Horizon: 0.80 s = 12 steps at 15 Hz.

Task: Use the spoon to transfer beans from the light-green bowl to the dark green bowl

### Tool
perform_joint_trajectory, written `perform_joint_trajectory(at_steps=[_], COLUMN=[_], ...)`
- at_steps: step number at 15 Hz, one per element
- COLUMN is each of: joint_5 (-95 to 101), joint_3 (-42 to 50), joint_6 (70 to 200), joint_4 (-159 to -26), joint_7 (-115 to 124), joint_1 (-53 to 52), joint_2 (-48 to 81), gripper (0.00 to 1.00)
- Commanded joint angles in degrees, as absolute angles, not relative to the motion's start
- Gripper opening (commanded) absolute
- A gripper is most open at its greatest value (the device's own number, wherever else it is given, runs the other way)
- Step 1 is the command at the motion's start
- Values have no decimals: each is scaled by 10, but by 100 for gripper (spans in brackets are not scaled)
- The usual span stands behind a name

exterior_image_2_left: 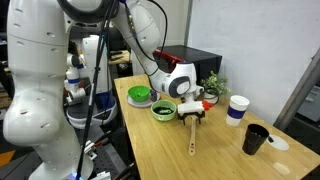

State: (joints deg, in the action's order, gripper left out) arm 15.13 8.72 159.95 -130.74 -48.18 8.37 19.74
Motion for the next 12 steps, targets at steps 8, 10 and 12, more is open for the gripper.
perform_joint_trajectory(at_steps=[8, 10, 12], joint_5=[521, 558, 579], joint_3=[89, 76, 62], joint_6=[1566, 1568, 1598], joint_4=[-1481, -1509, -1546], joint_7=[-128, -90, -94], joint_1=[-26, -29, -41], joint_2=[-73, -122, -170], gripper=[100, 100, 100])
